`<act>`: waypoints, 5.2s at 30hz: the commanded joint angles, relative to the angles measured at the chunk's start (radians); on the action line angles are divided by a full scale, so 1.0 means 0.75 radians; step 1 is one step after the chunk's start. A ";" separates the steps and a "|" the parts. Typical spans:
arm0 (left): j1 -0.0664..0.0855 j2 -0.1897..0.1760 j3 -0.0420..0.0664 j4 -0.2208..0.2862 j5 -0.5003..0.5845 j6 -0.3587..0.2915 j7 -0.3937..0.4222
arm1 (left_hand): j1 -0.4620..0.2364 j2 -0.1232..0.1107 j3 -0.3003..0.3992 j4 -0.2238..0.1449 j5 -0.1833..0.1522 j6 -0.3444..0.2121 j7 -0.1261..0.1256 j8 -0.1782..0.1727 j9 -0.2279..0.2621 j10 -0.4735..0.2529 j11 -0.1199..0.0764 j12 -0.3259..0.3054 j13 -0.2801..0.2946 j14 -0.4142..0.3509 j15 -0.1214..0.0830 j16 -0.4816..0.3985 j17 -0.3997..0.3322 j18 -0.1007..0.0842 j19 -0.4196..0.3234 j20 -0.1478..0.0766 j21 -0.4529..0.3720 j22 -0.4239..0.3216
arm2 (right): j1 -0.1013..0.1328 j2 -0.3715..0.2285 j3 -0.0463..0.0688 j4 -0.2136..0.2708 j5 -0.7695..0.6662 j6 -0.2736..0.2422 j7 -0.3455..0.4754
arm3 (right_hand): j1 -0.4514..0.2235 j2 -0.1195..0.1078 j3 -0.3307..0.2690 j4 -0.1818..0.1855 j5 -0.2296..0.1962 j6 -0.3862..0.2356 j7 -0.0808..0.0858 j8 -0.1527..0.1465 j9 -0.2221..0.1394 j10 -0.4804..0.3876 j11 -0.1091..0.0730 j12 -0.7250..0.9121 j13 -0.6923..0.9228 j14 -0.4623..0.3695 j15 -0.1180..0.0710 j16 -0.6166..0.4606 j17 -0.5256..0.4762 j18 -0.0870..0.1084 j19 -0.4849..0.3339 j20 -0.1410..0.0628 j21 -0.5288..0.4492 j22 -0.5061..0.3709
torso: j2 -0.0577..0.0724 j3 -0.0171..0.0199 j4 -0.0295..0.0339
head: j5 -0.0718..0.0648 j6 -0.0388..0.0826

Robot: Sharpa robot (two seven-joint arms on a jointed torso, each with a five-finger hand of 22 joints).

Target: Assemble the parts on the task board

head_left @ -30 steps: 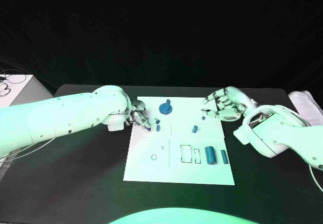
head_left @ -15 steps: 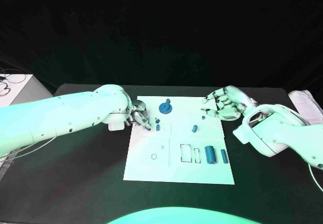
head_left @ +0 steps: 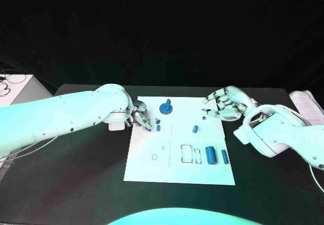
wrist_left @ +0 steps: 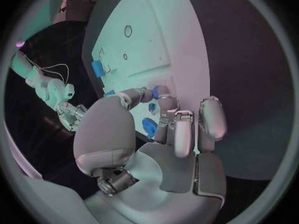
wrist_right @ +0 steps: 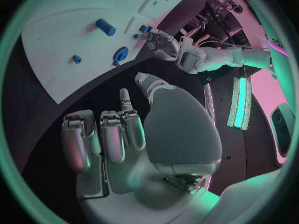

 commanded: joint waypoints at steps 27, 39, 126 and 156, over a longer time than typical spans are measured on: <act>-0.002 0.033 -0.003 -0.054 0.057 0.151 -0.003 | 0.005 0.009 0.324 -0.334 0.010 0.010 -0.002 -0.001 -0.003 0.004 -0.008 0.015 0.015 0.141 -0.008 0.006 0.351 -0.018 0.005 -0.006 0.006 0.003 | -0.001 0.003 0.000 -0.001 -0.014 0.012 0.012 | 0.003 -0.005 0.008 -0.003 0.005 -0.010 -0.002 0.004 0.002 0.006 -0.007 -0.001 0.227 0.134 -0.006 -0.006 0.325 -0.019 0.140 0.001 0.003 0.350 | 0.001 -0.0004 -0.0010 | -0.005 -0.005; 0.005 0.077 -0.003 -0.111 0.064 0.203 -0.012 | 0.005 0.008 0.324 -0.335 0.011 0.011 -0.002 -0.002 -0.004 0.003 -0.008 0.014 0.013 0.141 -0.008 0.006 0.351 -0.018 0.002 -0.006 0.005 0.000 | -0.001 0.004 0.000 0.001 -0.015 0.011 0.011 | 0.003 -0.005 0.008 -0.003 0.005 -0.010 -0.002 0.004 0.002 0.006 -0.007 -0.001 0.227 0.134 -0.006 -0.006 0.325 -0.019 0.140 0.001 0.003 0.350 | 0.000 0.0010 -0.0011 | -0.005 -0.007; 0.019 0.071 0.030 -0.103 0.125 0.102 -0.024 | 0.050 0.093 0.266 -0.382 0.011 0.027 0.045 -0.241 -0.198 -0.002 0.032 0.018 0.008 0.141 0.027 0.006 0.351 -0.011 -0.025 0.027 -0.002 -0.014 | -0.001 0.006 0.000 -0.003 -0.022 0.052 0.000 | 0.001 -0.008 0.012 -0.002 0.008 -0.015 -0.002 0.014 0.002 0.007 -0.007 0.000 0.226 0.133 -0.007 -0.008 0.322 -0.019 0.140 0.000 0.003 0.350 | -0.001 -0.0006 0.0012 | -0.007 -0.003; 0.078 0.184 0.034 -0.251 0.160 0.414 -0.040 | 0.050 0.090 0.269 -0.385 0.014 0.032 0.042 -0.243 -0.200 -0.003 0.031 0.012 -0.003 0.141 0.026 0.006 0.351 -0.009 -0.030 0.026 -0.003 -0.019 | -0.001 0.010 0.000 -0.004 -0.022 0.052 -0.002 | 0.001 -0.008 0.013 -0.002 0.012 -0.016 -0.003 0.015 0.002 0.007 -0.007 0.001 0.227 0.134 -0.007 -0.007 0.322 -0.019 0.140 -0.001 0.003 0.350 | 0.002 -0.0009 -0.0031 | 0.000 -0.003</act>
